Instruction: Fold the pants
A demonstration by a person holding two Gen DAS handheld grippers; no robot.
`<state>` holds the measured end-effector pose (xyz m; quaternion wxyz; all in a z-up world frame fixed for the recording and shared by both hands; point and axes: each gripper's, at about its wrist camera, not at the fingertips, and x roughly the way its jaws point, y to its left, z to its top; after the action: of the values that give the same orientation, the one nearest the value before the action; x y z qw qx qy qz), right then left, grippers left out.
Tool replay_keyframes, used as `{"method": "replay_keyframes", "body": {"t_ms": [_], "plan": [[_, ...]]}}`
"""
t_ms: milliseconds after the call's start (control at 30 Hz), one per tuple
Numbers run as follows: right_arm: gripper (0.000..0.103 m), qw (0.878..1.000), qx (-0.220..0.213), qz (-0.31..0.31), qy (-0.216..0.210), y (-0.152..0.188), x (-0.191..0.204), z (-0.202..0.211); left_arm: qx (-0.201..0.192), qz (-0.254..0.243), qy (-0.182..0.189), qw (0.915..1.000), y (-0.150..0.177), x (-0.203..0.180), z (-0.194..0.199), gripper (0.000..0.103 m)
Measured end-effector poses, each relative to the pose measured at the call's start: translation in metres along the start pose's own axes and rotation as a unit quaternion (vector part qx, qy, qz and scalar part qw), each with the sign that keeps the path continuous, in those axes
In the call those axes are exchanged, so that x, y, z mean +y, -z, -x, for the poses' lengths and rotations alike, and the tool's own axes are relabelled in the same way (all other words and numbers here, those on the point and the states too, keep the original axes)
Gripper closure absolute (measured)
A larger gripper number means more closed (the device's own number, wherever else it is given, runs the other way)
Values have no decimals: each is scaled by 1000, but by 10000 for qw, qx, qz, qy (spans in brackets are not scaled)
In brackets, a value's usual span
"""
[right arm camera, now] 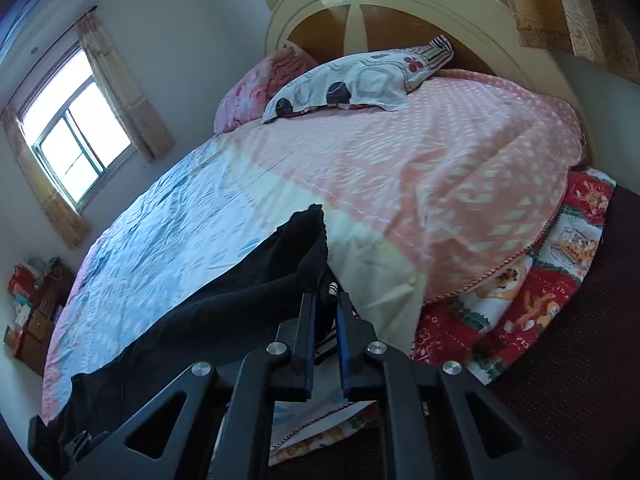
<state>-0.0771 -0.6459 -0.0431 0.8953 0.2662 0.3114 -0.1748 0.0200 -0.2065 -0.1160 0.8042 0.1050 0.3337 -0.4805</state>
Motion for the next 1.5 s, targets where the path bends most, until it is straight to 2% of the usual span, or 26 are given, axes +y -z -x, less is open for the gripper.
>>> {"method": "replay_keyframes", "body": {"t_ms": [167, 233, 300, 333, 367, 433, 500, 567, 633, 667, 767, 933, 1033, 1100, 1233, 1367, 1467, 1500], "plan": [[94, 9998, 180, 7, 4, 1, -7, -10, 98, -41, -81, 9999, 7, 0, 1, 42], [90, 9998, 209, -13, -44, 2, -8, -7, 54, -19, -136, 9999, 8, 2, 4, 42], [70, 9998, 200, -53, -40, 3, -7, 1, 136, 29, -185, 9997, 10, 6, 2, 42], [51, 9999, 151, -10, -57, 4, -5, 5, 194, 41, -140, 9997, 11, 7, -1, 46], [46, 9999, 119, 27, -105, 6, -3, 10, 216, 35, -89, 9997, 12, 6, -3, 58], [46, 9995, 208, 43, -221, 12, 1, 14, 279, -36, 120, 9995, 14, 1, -6, 68], [46, 9996, 229, -78, -168, 18, 1, 16, 285, -156, 354, 9988, 14, -8, -5, 68], [46, 9980, 291, -445, -329, 23, -7, 15, 252, -280, 332, 9987, 12, -15, -3, 68], [46, 9940, 258, -934, -503, 26, -22, 15, 157, -306, 310, 9989, 6, -16, 1, 60], [46, 9924, 245, -1090, -516, 27, -28, 14, 80, -289, 259, 9992, 1, -15, 2, 53], [46, 9874, 277, -1385, -718, 29, -36, 8, -132, -242, 53, 9996, -15, -8, -1, 40], [46, 9849, 136, -1405, -1003, 24, -30, 2, -196, -73, -272, 9994, -37, 3, -19, 37], [46, 9831, 81, -1405, -1170, 19, -23, 1, -77, -61, -380, 9992, -44, 4, -30, 37], [46, 9812, 213, -1411, -1300, 19, -20, -2, 41, -50, -346, 9994, -44, 2, -38, 37], [46, 9822, 381, -1403, -1192, 25, -19, -14, 365, -48, -310, 9988, -36, 1, -54, 37], [46, 9826, 258, -1453, -1131, 24, -20, -17, 374, -134, -355, 9986, -34, -4, -56, 34], [60, 9876, -76, -1201, -1004, 18, -9, -5, 371, -88, -335, 9987, -33, -3, -55, 32], [60, 9890, -97, -1116, -971, 15, -6, -4, 368, -92, -336, 9987, -33, -4, -56, 31]]}}
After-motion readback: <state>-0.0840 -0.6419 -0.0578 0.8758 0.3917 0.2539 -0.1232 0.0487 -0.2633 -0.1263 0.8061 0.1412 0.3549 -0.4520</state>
